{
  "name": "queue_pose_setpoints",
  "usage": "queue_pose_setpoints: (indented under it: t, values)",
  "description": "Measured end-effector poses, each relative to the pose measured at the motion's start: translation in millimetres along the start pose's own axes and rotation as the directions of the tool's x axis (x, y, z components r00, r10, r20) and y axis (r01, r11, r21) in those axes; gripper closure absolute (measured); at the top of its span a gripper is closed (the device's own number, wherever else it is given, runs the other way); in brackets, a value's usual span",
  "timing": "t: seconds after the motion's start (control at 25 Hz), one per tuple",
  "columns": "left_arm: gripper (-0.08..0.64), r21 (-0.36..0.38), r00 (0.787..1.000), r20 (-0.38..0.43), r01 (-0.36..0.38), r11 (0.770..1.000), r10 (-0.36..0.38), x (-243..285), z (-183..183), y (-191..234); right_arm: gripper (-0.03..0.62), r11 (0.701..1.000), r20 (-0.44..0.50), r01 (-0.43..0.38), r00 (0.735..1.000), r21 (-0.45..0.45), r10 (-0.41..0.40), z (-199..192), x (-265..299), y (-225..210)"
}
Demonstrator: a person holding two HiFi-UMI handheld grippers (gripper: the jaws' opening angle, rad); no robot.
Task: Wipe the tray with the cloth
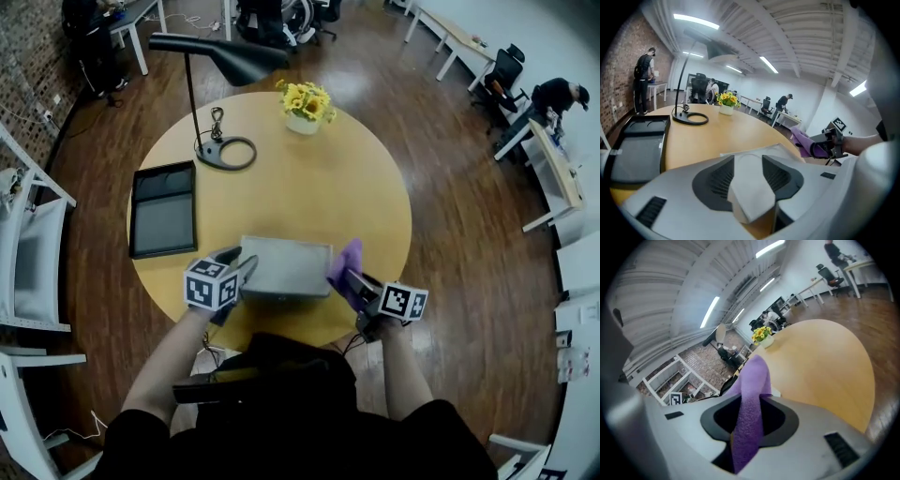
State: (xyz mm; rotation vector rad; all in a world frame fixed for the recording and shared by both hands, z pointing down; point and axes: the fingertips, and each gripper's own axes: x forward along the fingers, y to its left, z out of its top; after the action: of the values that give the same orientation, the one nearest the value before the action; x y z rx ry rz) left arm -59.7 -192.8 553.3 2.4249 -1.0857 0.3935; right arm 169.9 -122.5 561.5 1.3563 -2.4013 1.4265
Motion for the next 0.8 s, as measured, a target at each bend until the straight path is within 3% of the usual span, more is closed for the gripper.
queue_pose_setpoints:
  t: [0.04, 0.24, 0.32, 0.4, 0.48, 0.56, 0.68, 0.8]
  values:
    - [0.334, 0.03, 1.0, -0.024, 0.012, 0.999, -0.011, 6.6, 3.3, 6.5, 0.491, 0.999, 0.038, 0.03, 0.999, 0.044, -0.032, -8.8, -6.4, -5.1]
    - [0.322, 0.163, 0.991, -0.112, 0.089, 0.983, -0.071, 55.8, 15.8, 27.4, 0.491, 0.959, 0.185, 0.111, 0.969, 0.263, -0.163, -71.2, -27.2, -18.1]
    - [0.322, 0.157, 0.981, -0.155, 0.145, 0.977, -0.121, 74.9, 12.1, 32.6, 0.491, 0.913, 0.233, 0.11, 0.949, 0.392, -0.214, -97.8, -28.4, -17.3]
    - [0.322, 0.105, 0.958, -0.216, 0.216, 0.971, -0.19, 87.2, 0.5, 34.3, 0.491, 0.874, 0.26, 0.073, 0.94, 0.481, -0.222, -118.3, -18.3, -11.4]
    - [0.322, 0.04, 0.921, -0.275, 0.297, 0.954, -0.275, 91.1, -12.4, 27.9, 0.491, 0.861, 0.278, 0.049, 0.936, 0.506, -0.216, -125.7, -1.6, -6.0]
    - [0.322, 0.008, 0.897, -0.3, 0.342, 0.94, -0.324, 90.9, -17.7, 22.3, 0.491, 0.872, 0.284, 0.079, 0.928, 0.484, -0.242, -120.0, 12.0, -9.9]
    - [0.354, -0.003, 0.894, -0.303, 0.345, 0.939, -0.329, 83.0, -22.8, 25.6, 0.491, 0.898, 0.281, 0.123, 0.924, 0.422, -0.259, -106.3, 21.4, -18.3]
    - [0.356, -0.004, 0.889, -0.319, 0.346, 0.938, -0.329, 61.1, -33.2, 25.0, 0.492, 0.924, 0.244, 0.157, 0.937, 0.348, -0.251, -82.3, 28.9, -29.5]
